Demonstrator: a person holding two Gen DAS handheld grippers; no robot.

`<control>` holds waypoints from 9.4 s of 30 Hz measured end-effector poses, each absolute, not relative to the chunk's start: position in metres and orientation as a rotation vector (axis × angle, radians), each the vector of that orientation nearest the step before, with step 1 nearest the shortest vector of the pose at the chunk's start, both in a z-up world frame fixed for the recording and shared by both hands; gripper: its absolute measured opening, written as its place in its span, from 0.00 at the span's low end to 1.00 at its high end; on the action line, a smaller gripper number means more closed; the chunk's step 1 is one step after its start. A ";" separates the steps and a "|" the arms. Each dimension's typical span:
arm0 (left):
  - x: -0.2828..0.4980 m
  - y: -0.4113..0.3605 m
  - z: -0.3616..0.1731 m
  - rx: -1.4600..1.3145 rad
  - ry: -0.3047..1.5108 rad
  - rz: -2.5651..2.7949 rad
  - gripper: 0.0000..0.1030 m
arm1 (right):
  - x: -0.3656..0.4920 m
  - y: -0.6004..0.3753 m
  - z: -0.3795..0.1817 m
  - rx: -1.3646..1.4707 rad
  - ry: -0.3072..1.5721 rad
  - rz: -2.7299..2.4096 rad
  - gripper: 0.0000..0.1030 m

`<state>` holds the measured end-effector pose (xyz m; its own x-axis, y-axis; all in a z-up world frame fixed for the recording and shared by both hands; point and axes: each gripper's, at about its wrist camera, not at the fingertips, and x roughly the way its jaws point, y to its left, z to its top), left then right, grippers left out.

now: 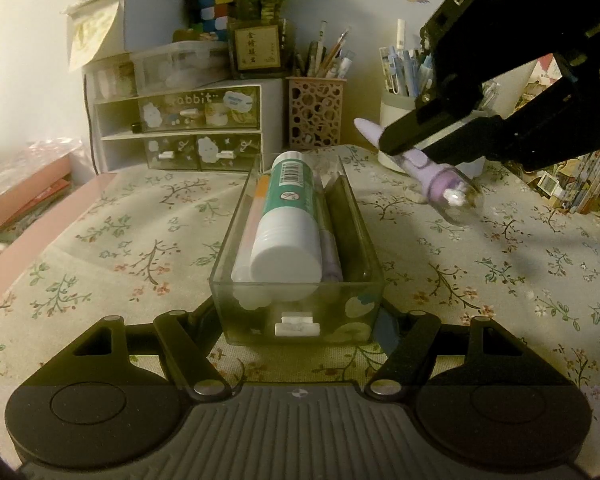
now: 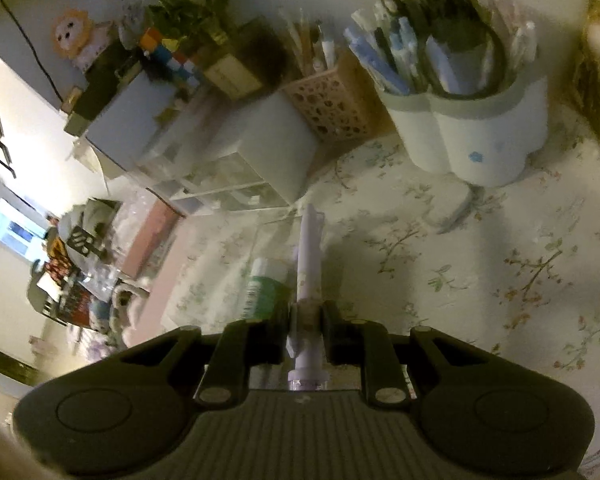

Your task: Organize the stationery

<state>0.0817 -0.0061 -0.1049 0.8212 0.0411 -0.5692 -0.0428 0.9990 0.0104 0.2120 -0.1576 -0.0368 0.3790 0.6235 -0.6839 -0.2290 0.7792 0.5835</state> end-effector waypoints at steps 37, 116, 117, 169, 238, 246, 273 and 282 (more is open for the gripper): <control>0.082 -0.006 -0.105 -0.001 0.605 0.041 0.70 | 0.230 -0.212 -0.049 0.409 0.885 0.278 0.34; 0.083 -0.009 -0.105 0.005 0.605 0.041 0.70 | 0.267 -0.083 -0.059 0.388 0.901 0.627 0.36; 0.083 -0.009 -0.105 0.004 0.605 0.041 0.70 | 0.267 -0.083 -0.060 0.384 0.900 0.624 0.36; 0.084 -0.011 -0.106 0.013 0.607 0.040 0.70 | 0.183 -0.164 -0.037 0.360 0.814 0.571 0.50; 0.063 0.005 -0.055 0.039 0.730 0.066 0.95 | 0.073 -0.198 -0.052 0.299 0.763 0.466 0.60; 0.034 0.013 -0.024 0.015 0.659 0.141 0.95 | 0.062 -0.189 -0.035 0.252 0.726 0.493 0.78; 0.015 0.010 -0.012 0.009 0.700 0.115 0.95 | 0.047 -0.182 -0.018 0.223 0.717 0.472 0.90; 0.015 0.007 -0.010 0.013 0.690 0.085 0.95 | 0.045 -0.180 -0.018 0.216 0.714 0.463 0.91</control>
<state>0.0153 0.0068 -0.0104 0.7676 0.0827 -0.6356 -0.0740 0.9964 0.0402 0.0453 -0.1804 -0.0181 0.6603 0.4781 -0.5792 -0.3337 0.8776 0.3442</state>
